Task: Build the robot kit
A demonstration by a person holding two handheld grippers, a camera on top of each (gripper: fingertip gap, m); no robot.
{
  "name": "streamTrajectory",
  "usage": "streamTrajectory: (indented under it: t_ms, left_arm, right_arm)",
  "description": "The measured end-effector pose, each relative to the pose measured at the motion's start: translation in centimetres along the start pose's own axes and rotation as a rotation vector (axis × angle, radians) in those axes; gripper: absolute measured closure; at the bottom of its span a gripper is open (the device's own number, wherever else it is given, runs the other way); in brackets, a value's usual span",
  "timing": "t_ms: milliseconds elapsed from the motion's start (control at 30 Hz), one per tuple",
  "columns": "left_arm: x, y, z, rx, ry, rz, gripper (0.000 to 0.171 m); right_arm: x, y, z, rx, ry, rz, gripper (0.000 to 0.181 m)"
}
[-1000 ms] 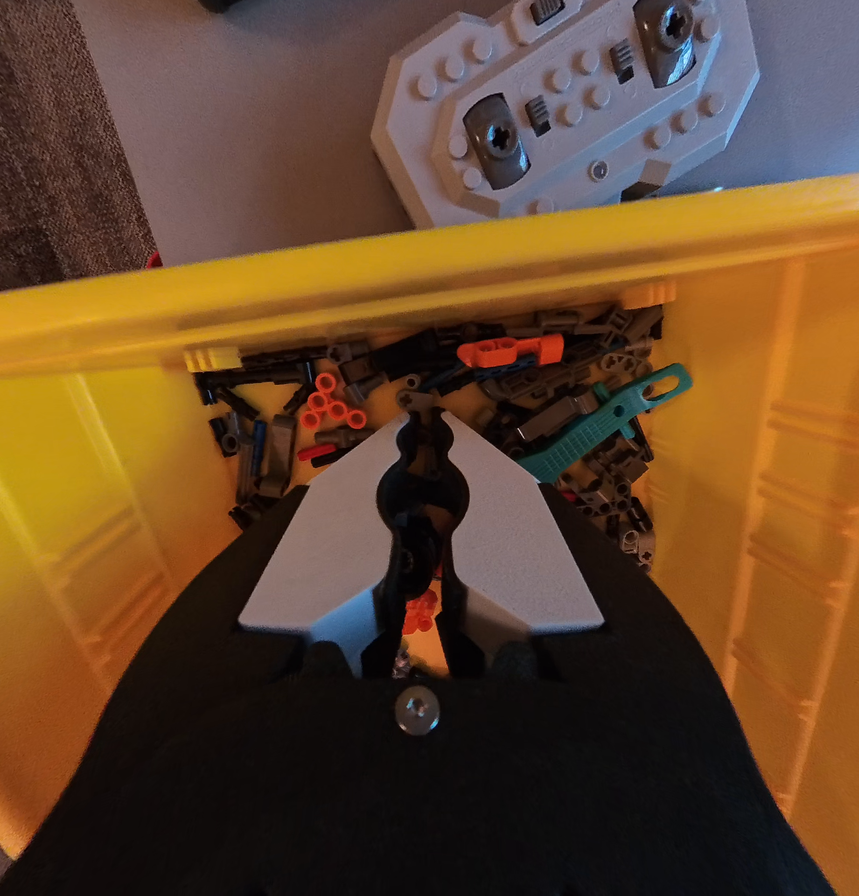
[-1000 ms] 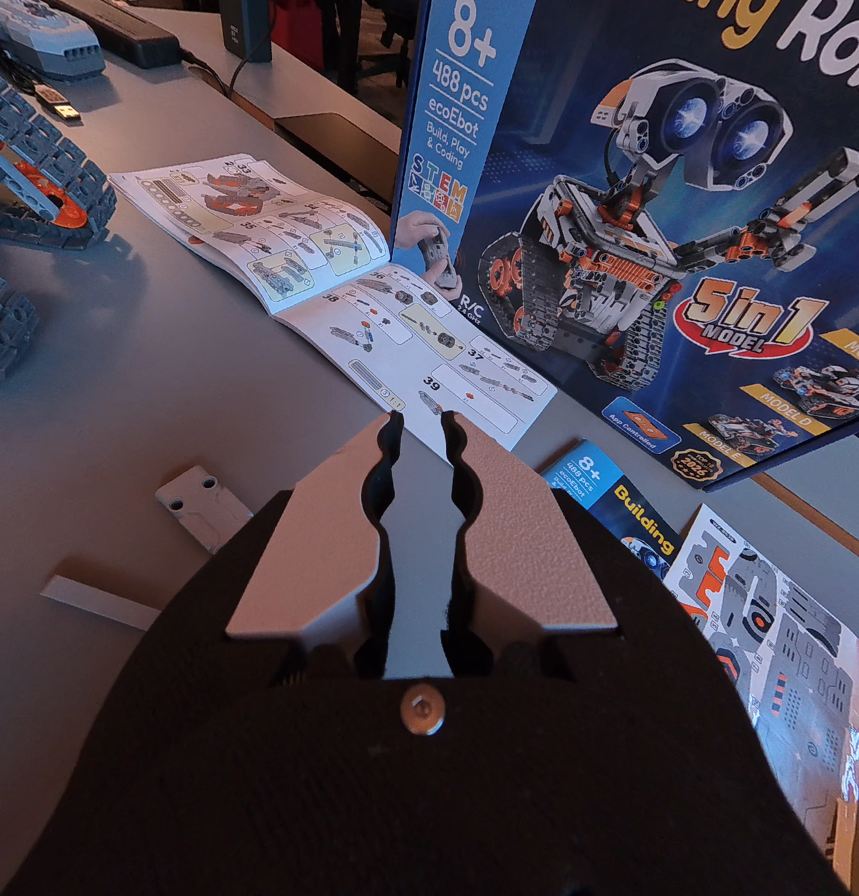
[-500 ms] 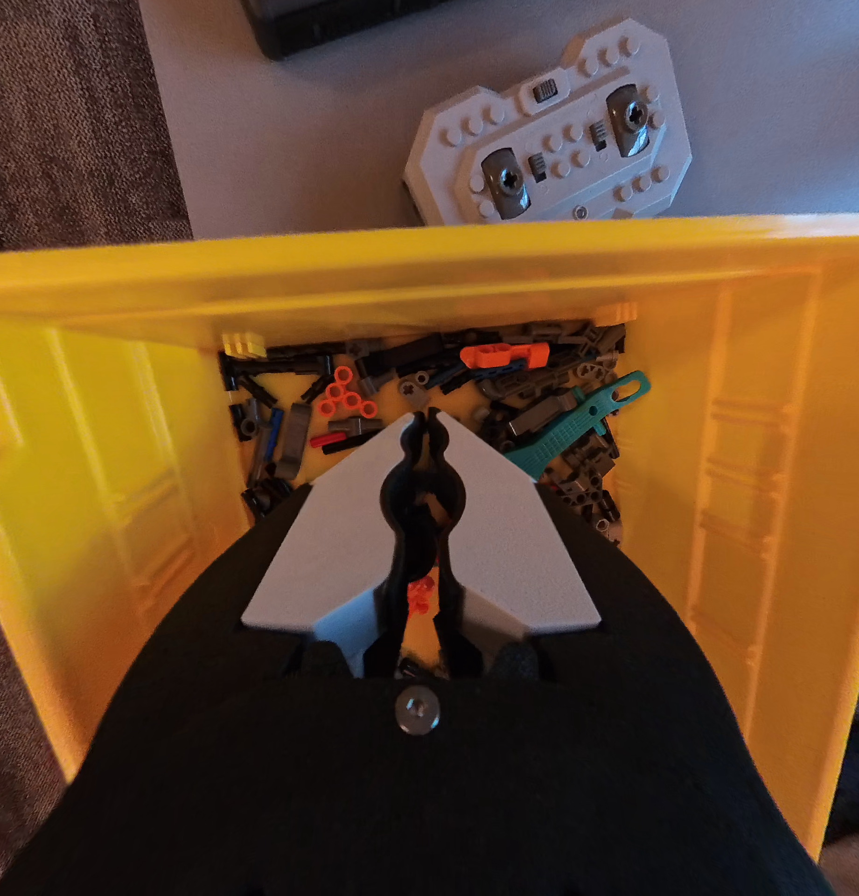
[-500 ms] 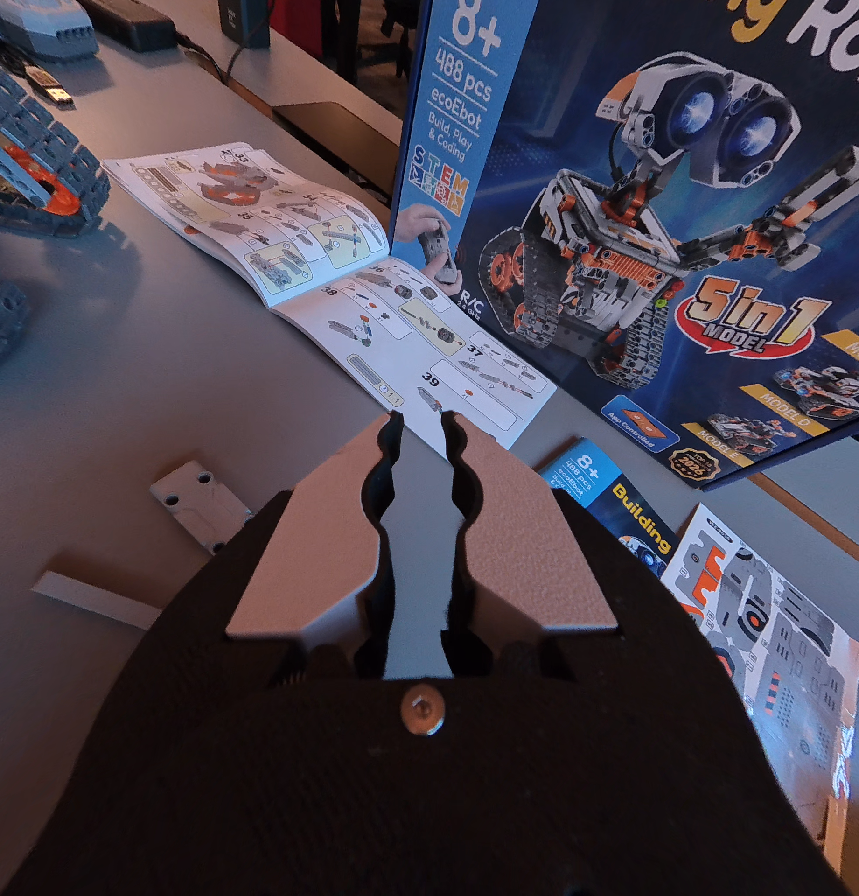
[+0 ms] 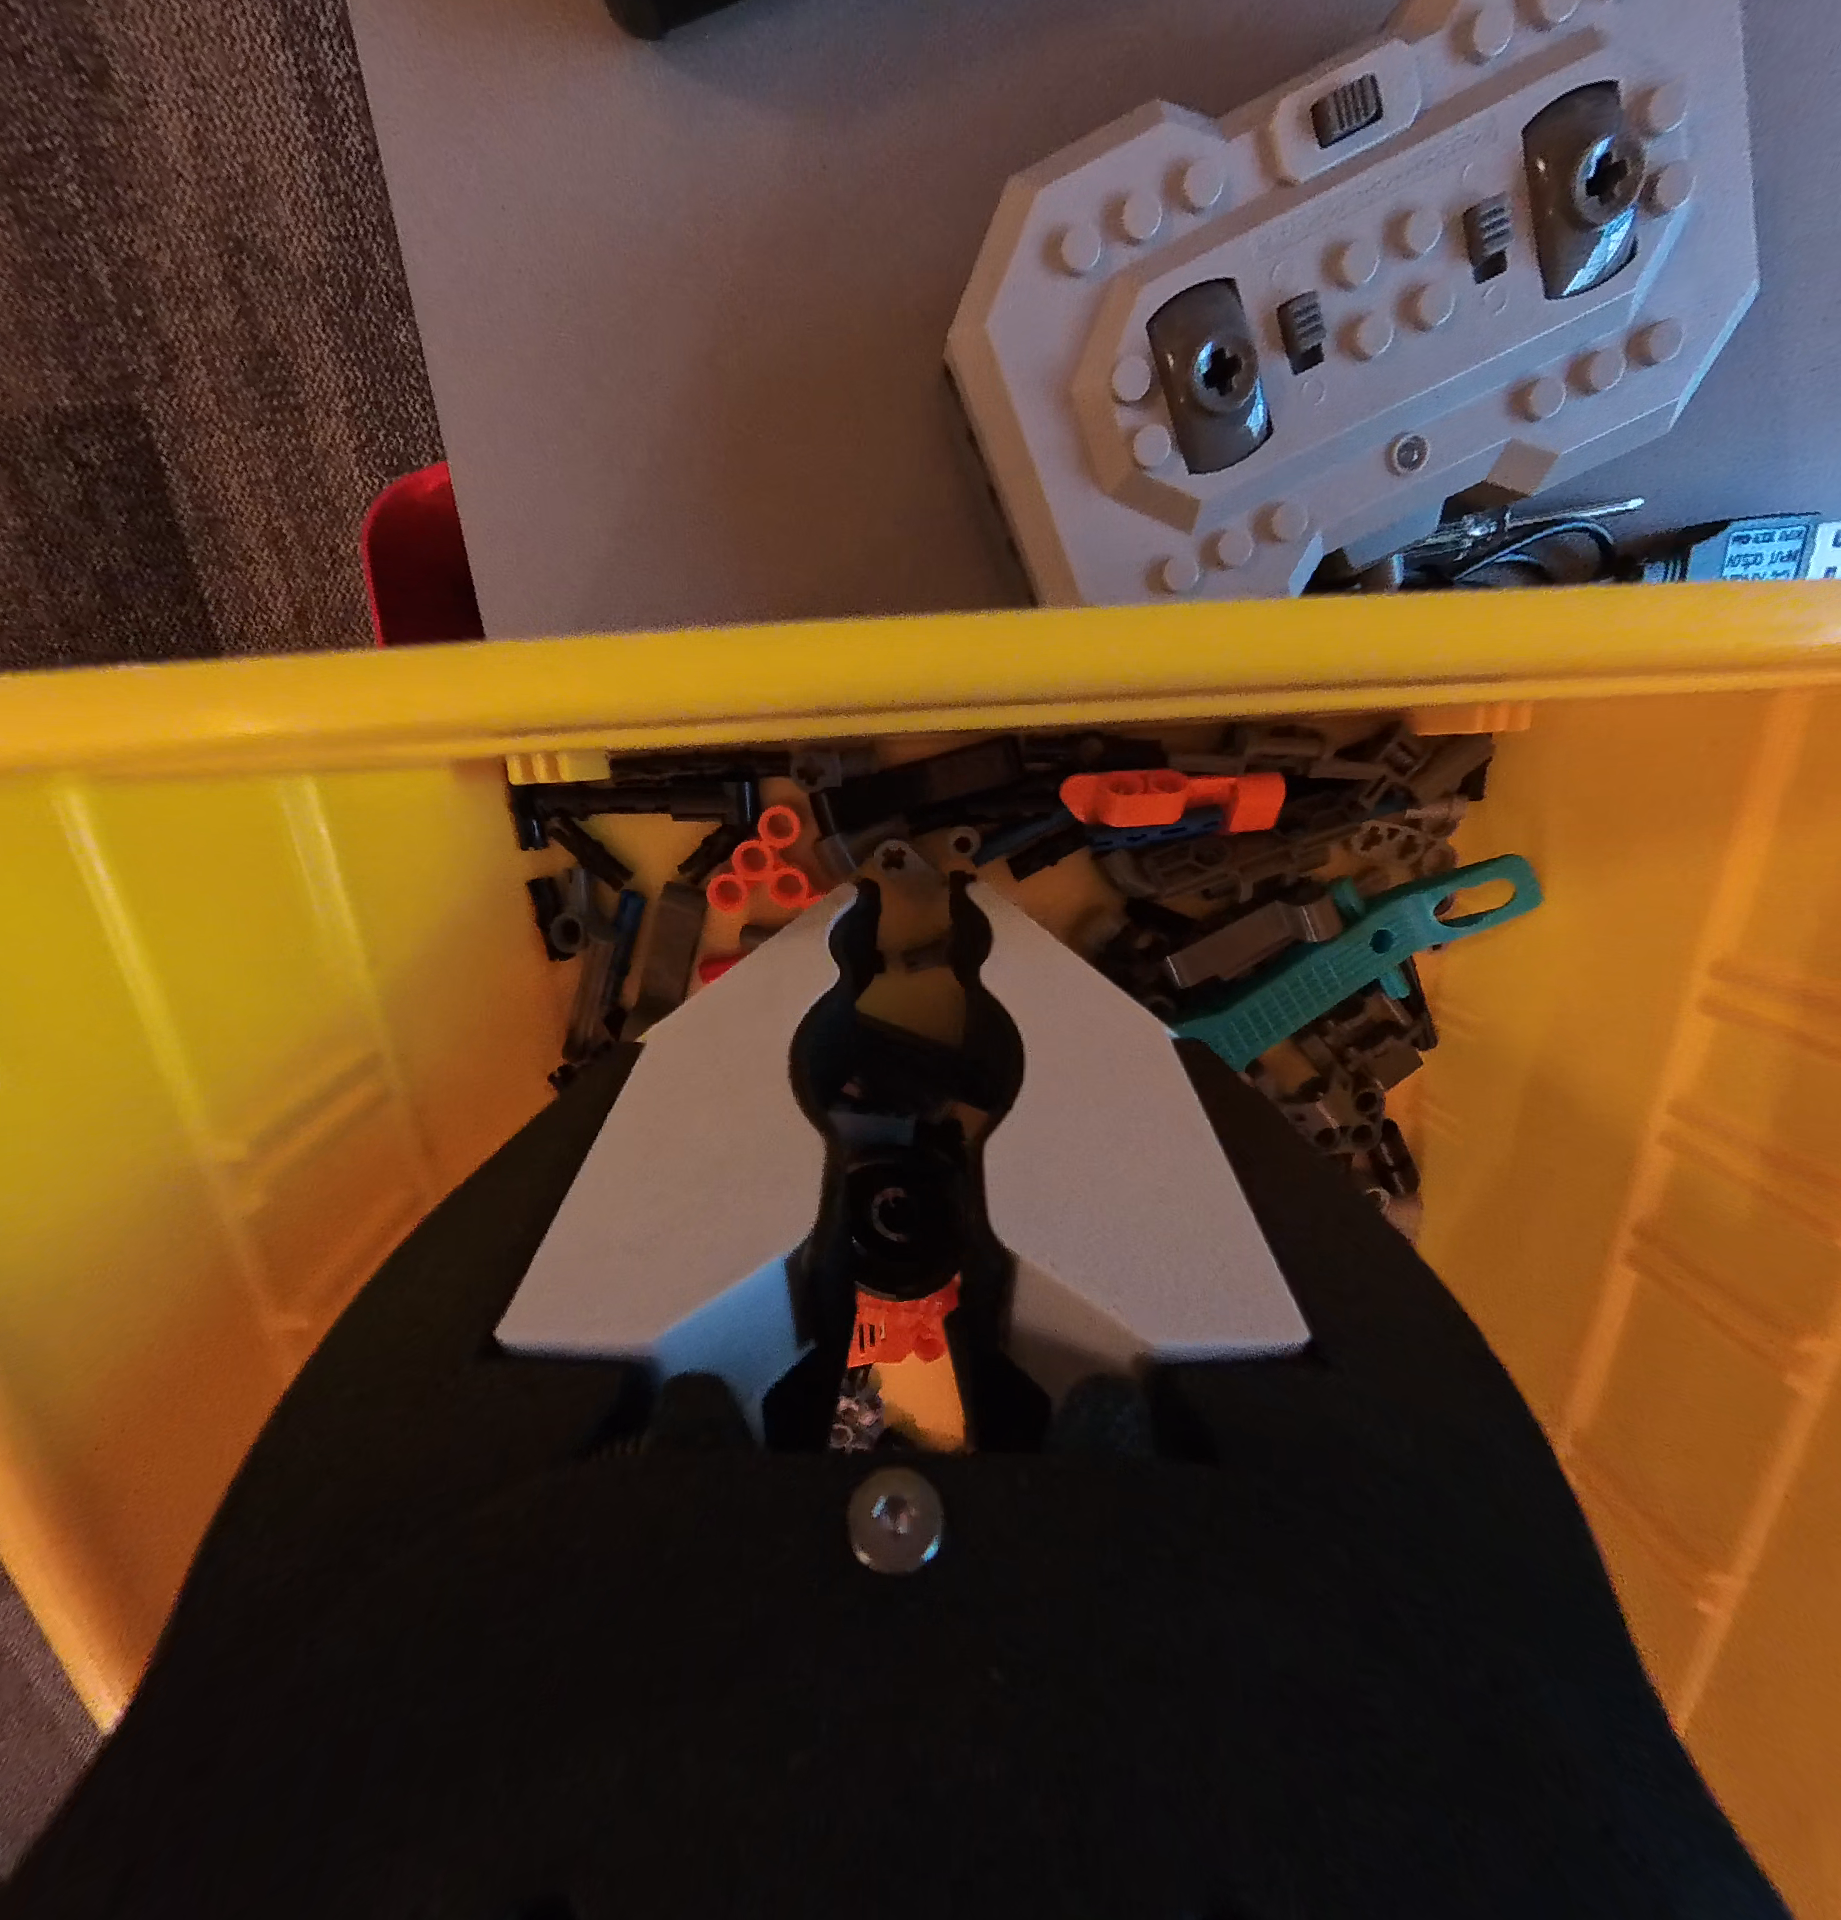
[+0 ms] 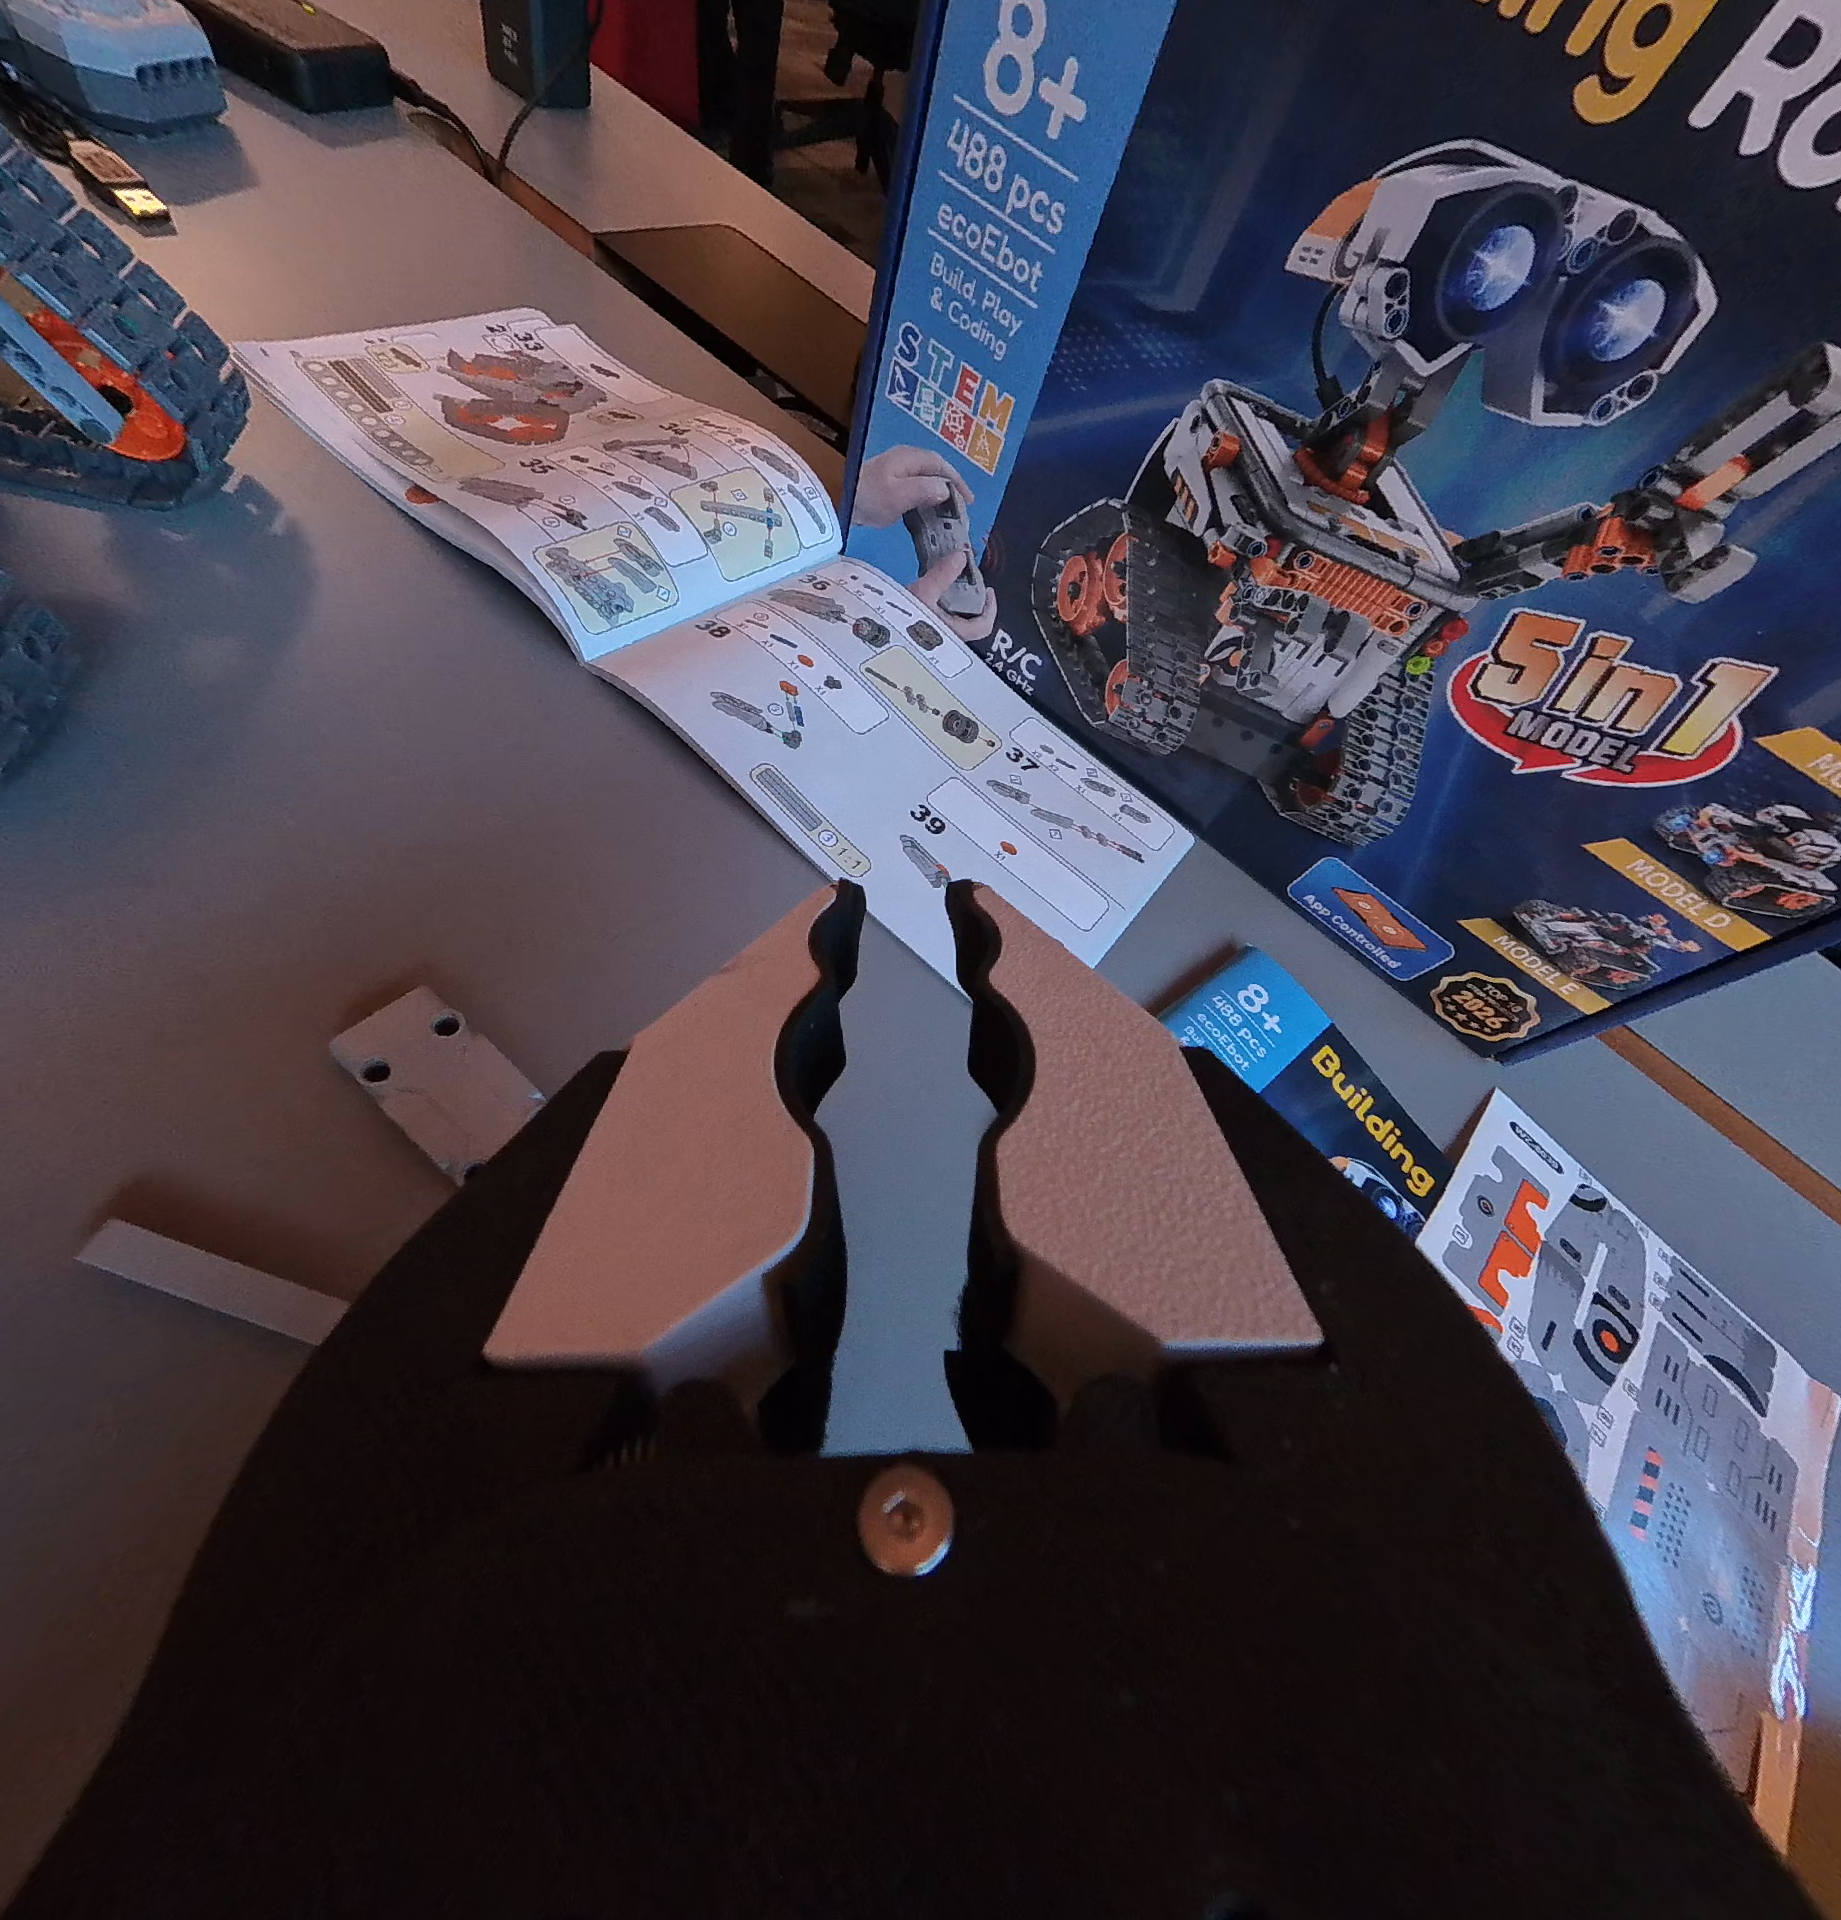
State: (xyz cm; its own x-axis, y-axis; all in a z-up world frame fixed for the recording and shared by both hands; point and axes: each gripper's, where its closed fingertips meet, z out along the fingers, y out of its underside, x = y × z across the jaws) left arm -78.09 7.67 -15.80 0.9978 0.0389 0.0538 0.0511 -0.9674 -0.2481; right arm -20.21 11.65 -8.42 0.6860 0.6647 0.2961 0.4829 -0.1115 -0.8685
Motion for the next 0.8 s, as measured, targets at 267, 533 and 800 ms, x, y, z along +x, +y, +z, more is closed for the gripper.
streamTrajectory:
  t_ms: [267,533,800]
  left_arm:
    - [0.0,0.2,0.0,-0.011,0.004,0.008,0.163]
    - [-0.3,0.1,0.3,-0.018,0.014,-0.023,0.161]
    - [0.6,0.8,-3.9,0.192,-0.01,0.03,0.163]
  right_arm:
    - [-0.3,0.2,0.2,-0.01,-0.008,-0.008,0.163]
    - [-0.3,0.3,0.2,-0.012,-0.007,-0.013,0.163]
    - [-0.4,0.0,0.1,-0.005,-0.007,-0.021,0.163]
